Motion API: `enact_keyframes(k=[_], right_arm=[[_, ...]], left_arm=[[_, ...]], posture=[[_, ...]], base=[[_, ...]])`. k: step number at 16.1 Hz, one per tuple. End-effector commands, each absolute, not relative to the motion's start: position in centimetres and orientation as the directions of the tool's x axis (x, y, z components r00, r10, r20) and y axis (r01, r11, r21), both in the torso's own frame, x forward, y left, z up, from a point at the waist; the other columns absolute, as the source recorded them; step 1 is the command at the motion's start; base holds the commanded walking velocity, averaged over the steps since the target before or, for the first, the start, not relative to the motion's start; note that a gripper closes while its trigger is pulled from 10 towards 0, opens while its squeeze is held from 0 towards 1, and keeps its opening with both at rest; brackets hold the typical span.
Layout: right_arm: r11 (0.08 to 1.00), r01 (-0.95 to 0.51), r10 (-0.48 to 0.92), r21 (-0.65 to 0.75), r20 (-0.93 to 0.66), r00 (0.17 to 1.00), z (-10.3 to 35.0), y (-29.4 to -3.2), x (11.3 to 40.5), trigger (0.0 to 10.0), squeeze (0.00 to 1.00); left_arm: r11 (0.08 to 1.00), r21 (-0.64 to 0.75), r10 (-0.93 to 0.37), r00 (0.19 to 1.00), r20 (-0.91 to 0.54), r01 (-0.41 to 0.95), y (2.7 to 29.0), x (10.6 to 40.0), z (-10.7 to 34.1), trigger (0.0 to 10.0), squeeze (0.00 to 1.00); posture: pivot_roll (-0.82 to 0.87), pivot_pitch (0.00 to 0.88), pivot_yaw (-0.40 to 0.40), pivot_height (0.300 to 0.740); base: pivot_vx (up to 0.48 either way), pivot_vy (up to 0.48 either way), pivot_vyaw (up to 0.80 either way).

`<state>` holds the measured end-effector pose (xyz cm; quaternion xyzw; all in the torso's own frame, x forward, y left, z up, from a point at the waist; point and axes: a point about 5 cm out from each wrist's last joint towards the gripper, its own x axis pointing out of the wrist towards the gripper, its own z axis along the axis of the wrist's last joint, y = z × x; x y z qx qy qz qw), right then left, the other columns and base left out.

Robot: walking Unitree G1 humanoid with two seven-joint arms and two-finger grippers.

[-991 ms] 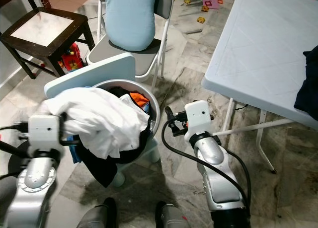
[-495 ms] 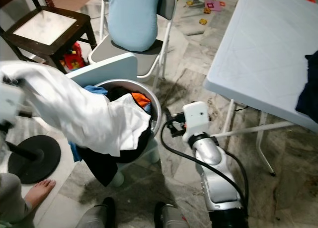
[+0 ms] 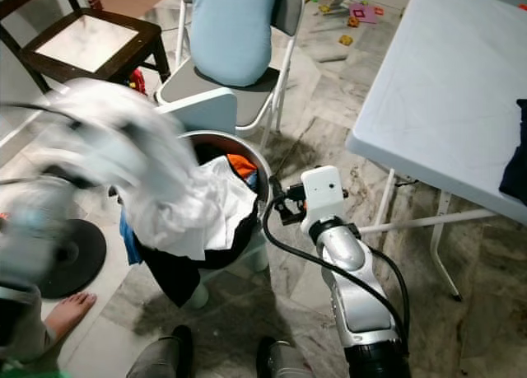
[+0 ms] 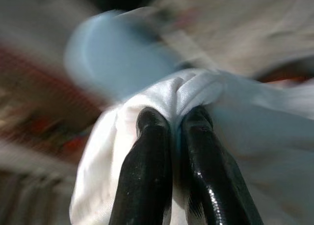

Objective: Hang hanger

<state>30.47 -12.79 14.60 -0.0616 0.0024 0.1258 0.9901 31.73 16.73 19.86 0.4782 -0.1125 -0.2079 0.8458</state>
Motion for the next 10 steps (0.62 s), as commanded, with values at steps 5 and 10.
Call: enact_keyframes(k=[5,10], right_arm=[[0.969,-0.218,0.214,-0.12,-0.043,0.976,13.9,-13.5,29.9,10.0,0.0],[0.966,-0.229,0.225,-0.124,-0.046,0.973,14.0,-13.5,30.2,10.0,0.0]], left_arm=[[0.035,0.719,-0.719,0.517,-0.464,0.695,13.1,27.1,13.1,0.0,0.0],[0.038,0.659,-0.723,0.476,-0.501,0.751,11.9,25.3,11.0,0.0,0.0]], posture=[[0.02,0.228,-0.066,0.74],[0.02,0.236,-0.08,0.74]], base=[[0.0,0.0,0.0],[0.0,0.0,0.0]])
